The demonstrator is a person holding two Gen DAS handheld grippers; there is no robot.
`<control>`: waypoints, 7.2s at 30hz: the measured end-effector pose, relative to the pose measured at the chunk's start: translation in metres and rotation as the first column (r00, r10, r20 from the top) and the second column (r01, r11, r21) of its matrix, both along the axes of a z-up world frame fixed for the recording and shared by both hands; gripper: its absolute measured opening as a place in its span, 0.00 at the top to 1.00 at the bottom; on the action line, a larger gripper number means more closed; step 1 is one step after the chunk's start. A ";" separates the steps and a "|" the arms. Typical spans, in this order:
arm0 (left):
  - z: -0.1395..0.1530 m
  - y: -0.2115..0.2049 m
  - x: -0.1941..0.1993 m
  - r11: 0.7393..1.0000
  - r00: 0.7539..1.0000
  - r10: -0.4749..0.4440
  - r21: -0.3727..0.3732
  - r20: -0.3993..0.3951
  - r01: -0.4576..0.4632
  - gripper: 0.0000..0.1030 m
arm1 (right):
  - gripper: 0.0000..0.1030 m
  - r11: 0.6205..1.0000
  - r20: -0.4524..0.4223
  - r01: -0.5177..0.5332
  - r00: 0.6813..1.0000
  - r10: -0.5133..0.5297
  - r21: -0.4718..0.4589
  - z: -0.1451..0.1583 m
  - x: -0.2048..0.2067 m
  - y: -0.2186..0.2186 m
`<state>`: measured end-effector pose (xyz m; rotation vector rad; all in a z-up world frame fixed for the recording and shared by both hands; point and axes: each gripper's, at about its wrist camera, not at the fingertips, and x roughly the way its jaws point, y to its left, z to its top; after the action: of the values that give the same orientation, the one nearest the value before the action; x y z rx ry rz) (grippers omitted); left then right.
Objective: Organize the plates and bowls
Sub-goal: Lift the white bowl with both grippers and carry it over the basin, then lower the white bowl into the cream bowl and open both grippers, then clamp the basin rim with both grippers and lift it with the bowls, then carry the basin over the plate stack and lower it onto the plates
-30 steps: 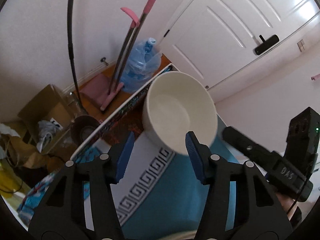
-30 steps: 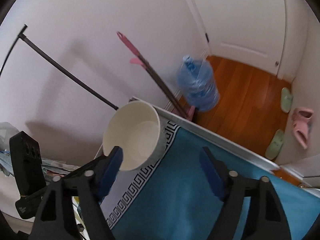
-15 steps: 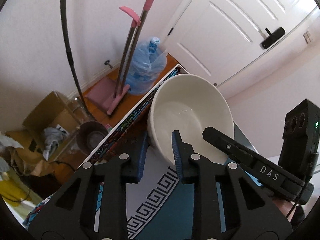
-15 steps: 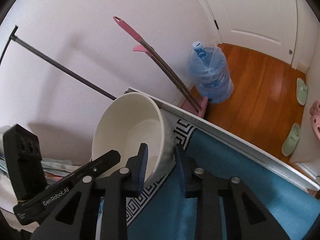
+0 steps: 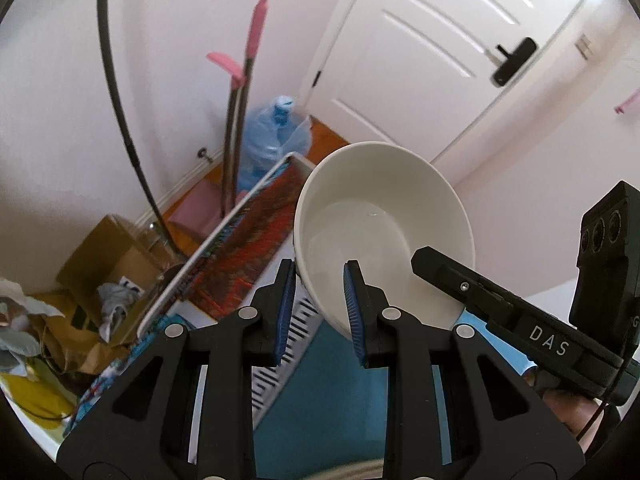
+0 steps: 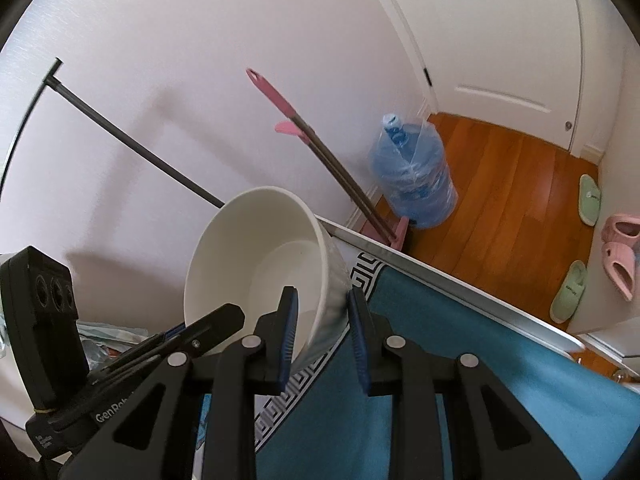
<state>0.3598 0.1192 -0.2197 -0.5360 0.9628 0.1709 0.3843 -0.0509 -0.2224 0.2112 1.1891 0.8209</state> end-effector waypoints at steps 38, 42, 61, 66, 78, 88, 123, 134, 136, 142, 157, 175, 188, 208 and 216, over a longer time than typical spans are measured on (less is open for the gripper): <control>0.049 -0.369 -0.175 0.723 0.722 -0.687 0.023 -0.078 0.690 0.79 | 0.78 0.783 0.028 0.603 0.795 -0.606 -0.154 0.059 -0.273 -0.362; 0.031 -0.374 -0.173 0.694 0.691 -0.711 0.025 -0.132 0.719 0.79 | 0.78 0.762 -0.002 0.622 0.774 -0.633 -0.181 0.038 -0.277 -0.364; 0.007 -0.417 -0.160 0.537 0.576 -0.763 0.210 -0.292 0.817 0.79 | 0.78 0.730 0.052 0.603 0.781 -0.622 -0.321 0.015 -0.278 -0.364; 0.006 -0.418 -0.159 0.518 0.576 -0.758 0.253 -0.306 0.817 0.79 | 0.78 0.729 0.064 0.590 0.790 -0.609 -0.348 0.016 -0.277 -0.361; 0.006 -0.417 -0.163 0.502 0.571 -0.757 0.275 -0.318 0.820 0.79 | 0.78 0.725 0.060 0.600 0.783 -0.620 -0.337 0.020 -0.280 -0.363; 0.045 -0.393 -0.161 0.579 0.637 -0.736 0.277 -0.228 0.767 0.71 | 0.78 0.731 0.111 0.626 0.774 -0.623 -0.271 0.056 -0.282 -0.375; -0.008 -0.353 -0.178 0.569 0.597 -0.742 0.185 -0.304 0.801 0.03 | 0.11 0.734 0.056 0.365 0.910 -0.410 -0.573 0.015 -0.291 -0.388; -0.027 -0.371 -0.174 0.561 0.581 -0.738 0.167 -0.342 0.811 0.05 | 0.38 0.788 -0.027 0.249 0.947 -0.319 -0.563 -0.014 -0.269 -0.378; -0.032 -0.375 -0.173 0.557 0.577 -0.740 0.165 -0.345 0.814 0.07 | 0.44 0.800 -0.030 0.225 0.957 -0.289 -0.556 -0.019 -0.266 -0.375; -0.045 -0.375 -0.167 0.585 0.584 -0.746 0.104 -0.320 0.804 0.36 | 0.59 0.829 -0.040 0.226 0.957 -0.286 -0.512 -0.030 -0.260 -0.375; -0.058 -0.398 -0.171 0.553 0.562 -0.779 0.117 -0.278 0.825 0.87 | 0.89 0.874 -0.028 0.259 0.955 -0.297 -0.412 -0.044 -0.258 -0.370; -0.041 -0.395 -0.174 0.563 0.596 -0.759 0.195 -0.262 0.803 0.87 | 0.89 0.869 0.077 0.320 0.946 -0.315 -0.378 -0.027 -0.264 -0.370; 0.033 -0.332 -0.178 0.641 0.696 -0.688 0.277 -0.206 0.716 0.87 | 0.89 0.900 0.170 0.284 0.956 -0.239 -0.330 0.044 -0.255 -0.317; 0.019 -0.157 -0.201 0.648 0.693 -0.664 0.245 -0.282 0.721 0.88 | 0.89 0.917 0.122 0.244 0.969 -0.216 -0.316 0.037 -0.286 -0.145; -0.010 -0.132 -0.200 0.604 0.642 -0.704 0.219 -0.304 0.766 0.88 | 0.89 0.891 0.080 0.299 0.954 -0.289 -0.342 0.009 -0.298 -0.118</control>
<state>0.1598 -0.0133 -0.2301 0.2380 1.2442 -0.3840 0.0865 -0.1691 -0.2134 0.0818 1.2209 0.3351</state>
